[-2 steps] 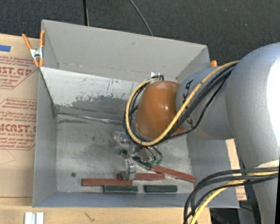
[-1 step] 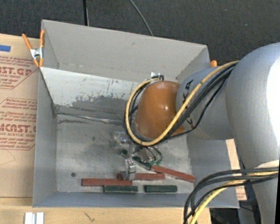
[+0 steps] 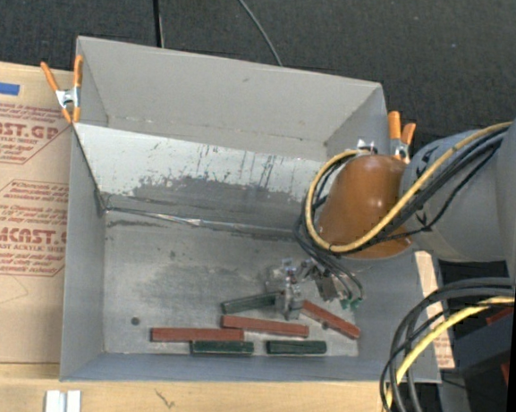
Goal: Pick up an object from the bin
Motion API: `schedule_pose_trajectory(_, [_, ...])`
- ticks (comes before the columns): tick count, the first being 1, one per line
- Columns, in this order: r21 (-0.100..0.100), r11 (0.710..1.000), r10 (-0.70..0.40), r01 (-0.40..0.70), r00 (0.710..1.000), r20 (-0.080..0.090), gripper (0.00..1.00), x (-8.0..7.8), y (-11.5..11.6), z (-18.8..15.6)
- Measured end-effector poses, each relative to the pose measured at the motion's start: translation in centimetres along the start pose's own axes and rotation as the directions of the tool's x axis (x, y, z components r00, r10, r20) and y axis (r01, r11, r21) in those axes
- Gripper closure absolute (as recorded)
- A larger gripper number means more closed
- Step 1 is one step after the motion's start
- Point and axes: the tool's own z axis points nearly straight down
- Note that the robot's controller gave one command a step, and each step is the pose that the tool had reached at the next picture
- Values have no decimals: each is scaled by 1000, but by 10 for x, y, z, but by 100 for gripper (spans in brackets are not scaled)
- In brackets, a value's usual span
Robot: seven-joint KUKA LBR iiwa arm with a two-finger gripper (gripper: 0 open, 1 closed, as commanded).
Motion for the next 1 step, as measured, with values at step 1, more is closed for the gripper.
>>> schedule_pose_trajectory(1, [0, 1000, 0, 0, 1000, 0, 100, 0, 0, 0])
